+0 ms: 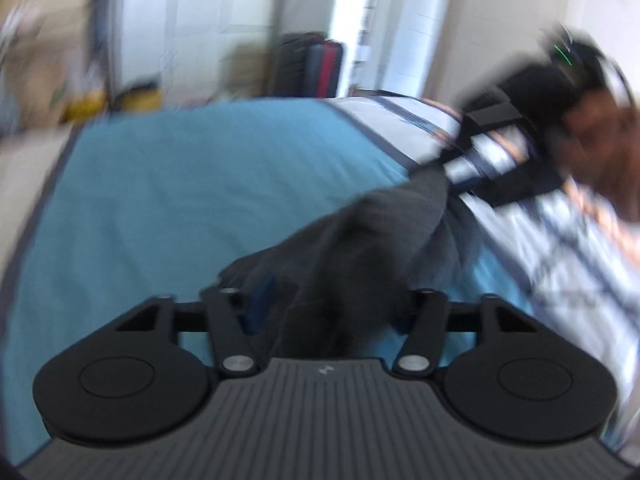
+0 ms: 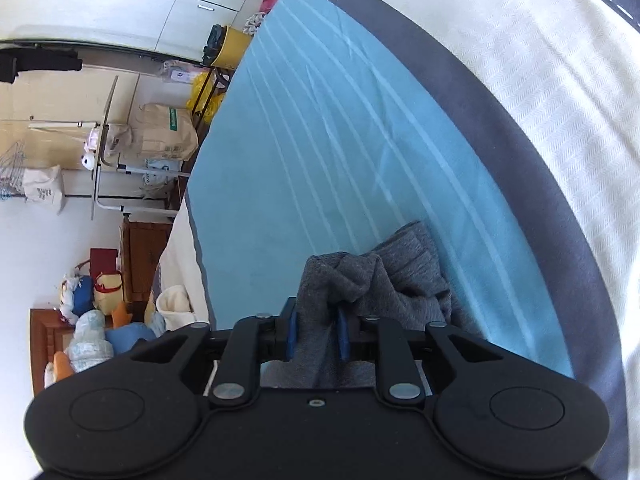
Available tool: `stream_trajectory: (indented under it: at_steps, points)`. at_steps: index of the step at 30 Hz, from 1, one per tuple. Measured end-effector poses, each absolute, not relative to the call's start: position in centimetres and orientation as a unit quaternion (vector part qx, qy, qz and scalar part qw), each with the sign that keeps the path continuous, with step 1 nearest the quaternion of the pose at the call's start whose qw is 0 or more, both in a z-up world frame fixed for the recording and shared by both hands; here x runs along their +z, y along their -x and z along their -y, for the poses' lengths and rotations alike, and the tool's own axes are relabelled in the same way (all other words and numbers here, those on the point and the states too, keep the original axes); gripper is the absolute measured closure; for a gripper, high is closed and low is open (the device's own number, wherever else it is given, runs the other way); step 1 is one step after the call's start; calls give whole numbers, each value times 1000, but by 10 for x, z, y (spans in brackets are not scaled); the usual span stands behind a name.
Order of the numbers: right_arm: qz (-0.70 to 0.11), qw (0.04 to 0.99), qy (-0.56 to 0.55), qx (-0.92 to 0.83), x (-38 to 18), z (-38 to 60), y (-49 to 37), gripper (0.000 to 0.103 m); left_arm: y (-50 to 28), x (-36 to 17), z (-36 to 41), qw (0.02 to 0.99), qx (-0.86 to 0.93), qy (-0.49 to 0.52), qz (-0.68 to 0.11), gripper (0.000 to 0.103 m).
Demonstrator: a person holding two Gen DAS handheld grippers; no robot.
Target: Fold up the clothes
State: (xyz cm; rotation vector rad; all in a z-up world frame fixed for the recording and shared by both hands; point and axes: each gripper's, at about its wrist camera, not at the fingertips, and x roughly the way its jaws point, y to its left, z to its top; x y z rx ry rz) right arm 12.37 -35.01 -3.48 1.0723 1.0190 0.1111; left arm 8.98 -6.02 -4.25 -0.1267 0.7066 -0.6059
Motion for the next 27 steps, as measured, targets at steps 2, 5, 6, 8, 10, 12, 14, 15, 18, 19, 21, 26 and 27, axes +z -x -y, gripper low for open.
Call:
stream_trajectory:
  at_steps: [2,5,6,8,10,12,14,15,18,19,21,26,27]
  points:
    - [-444,761,-468,62,-30,350,-118,71,-102,-48,49,879,-291,118,-360,65]
    - [-413,795,-436,80,-24,349,-111,59,-115,-59,43,867,-281,161,-380,64]
    - [-403,806,-426,86,-21,349,-108,55,-117,-63,39,862,-275,178,-387,64]
    - [-381,826,-403,97,-17,348,-103,52,-122,-70,28,851,-263,221,-398,61]
    - [-359,845,-380,109,-12,348,-97,52,-128,-74,18,843,-252,251,-404,59]
    - [-333,873,-337,118,-8,345,-92,52,-128,-72,13,853,-239,254,-389,56]
    - [-312,908,-254,112,-5,336,-88,52,-127,-67,9,865,-227,253,-368,54]
    - [-313,914,-233,106,-7,333,-89,52,-126,-64,7,871,-223,256,-354,53]
    - [-320,923,-186,107,-13,323,-99,50,-132,-61,4,878,-212,269,-335,48]
    - [-327,922,-173,112,-15,319,-106,47,-134,-64,7,876,-213,265,-341,49]
    - [-342,920,-151,121,-21,313,-116,44,-139,-69,14,871,-217,256,-358,49]
    - [-369,906,-173,115,-29,319,-119,86,-151,-89,28,871,-155,230,-404,44]
    - [-382,900,-180,103,-34,322,-120,86,-153,-94,30,867,-153,239,-410,43]
